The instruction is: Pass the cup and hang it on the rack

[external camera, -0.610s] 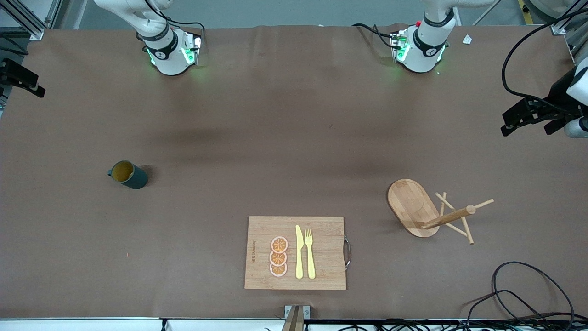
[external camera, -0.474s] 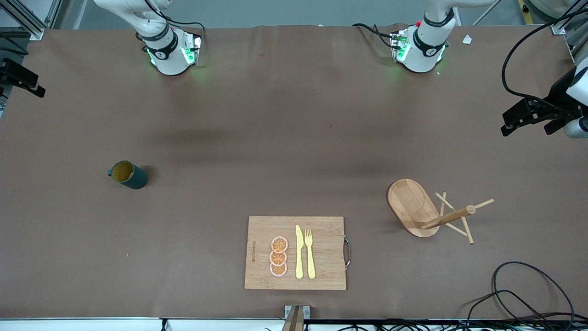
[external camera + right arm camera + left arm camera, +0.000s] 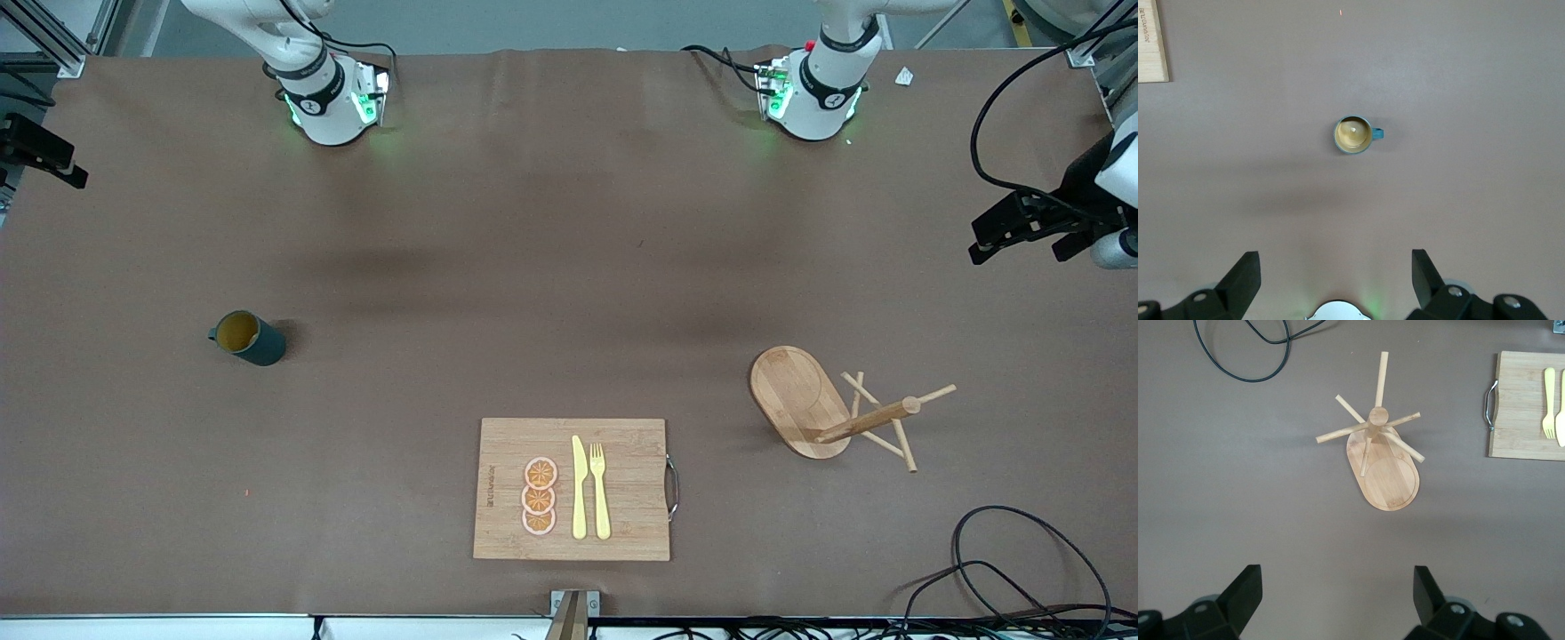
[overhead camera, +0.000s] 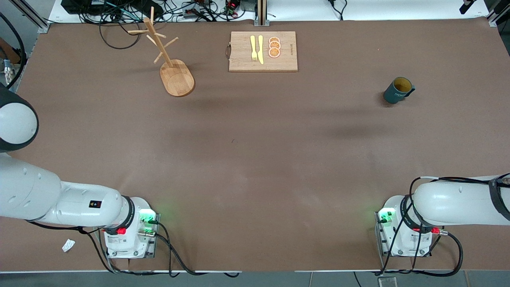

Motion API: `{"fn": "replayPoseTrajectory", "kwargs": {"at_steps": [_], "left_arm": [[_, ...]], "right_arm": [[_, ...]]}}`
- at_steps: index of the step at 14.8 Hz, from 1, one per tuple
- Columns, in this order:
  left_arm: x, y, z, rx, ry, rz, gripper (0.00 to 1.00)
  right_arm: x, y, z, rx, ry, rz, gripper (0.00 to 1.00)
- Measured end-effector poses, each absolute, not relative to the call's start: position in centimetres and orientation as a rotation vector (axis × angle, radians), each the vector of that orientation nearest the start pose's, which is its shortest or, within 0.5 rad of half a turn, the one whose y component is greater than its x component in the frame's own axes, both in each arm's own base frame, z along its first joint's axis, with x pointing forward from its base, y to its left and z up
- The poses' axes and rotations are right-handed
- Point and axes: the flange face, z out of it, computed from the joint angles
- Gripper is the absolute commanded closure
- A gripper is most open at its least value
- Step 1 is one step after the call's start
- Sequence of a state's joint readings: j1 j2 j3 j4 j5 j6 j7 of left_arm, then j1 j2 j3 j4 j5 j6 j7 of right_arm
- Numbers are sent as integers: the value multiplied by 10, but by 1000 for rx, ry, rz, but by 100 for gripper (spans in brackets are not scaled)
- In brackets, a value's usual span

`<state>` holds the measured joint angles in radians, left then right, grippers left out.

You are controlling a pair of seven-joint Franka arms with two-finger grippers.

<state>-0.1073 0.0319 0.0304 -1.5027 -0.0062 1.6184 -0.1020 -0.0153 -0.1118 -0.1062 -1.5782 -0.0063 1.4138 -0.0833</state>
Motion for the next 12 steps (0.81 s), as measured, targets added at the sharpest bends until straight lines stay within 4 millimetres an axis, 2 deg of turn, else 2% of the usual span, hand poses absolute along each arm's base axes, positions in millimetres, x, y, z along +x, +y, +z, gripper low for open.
{"fn": "replayPoseTrajectory", "kwargs": {"at_steps": [4,7,8,10,12], "left_arm": [[568,-45,643,-3151,-40,-131,0],[568,-45,643,-3151,-40,-131,0],[568,-45,643,-3151,-40,-131,0],[568,-45,643,-3151,-40,-131,0],[568,-45,643,-3151,-40,-131,0]], "right_arm": [[498,-66,679,-3132,63,38,0],[510,-68,663,-3133,68,69,0],[521,-69,648,-3134,68,91,0],[552,-71,595,-3132,65,202,0],[584,-74,545,-3136,-6,225,0]]}}
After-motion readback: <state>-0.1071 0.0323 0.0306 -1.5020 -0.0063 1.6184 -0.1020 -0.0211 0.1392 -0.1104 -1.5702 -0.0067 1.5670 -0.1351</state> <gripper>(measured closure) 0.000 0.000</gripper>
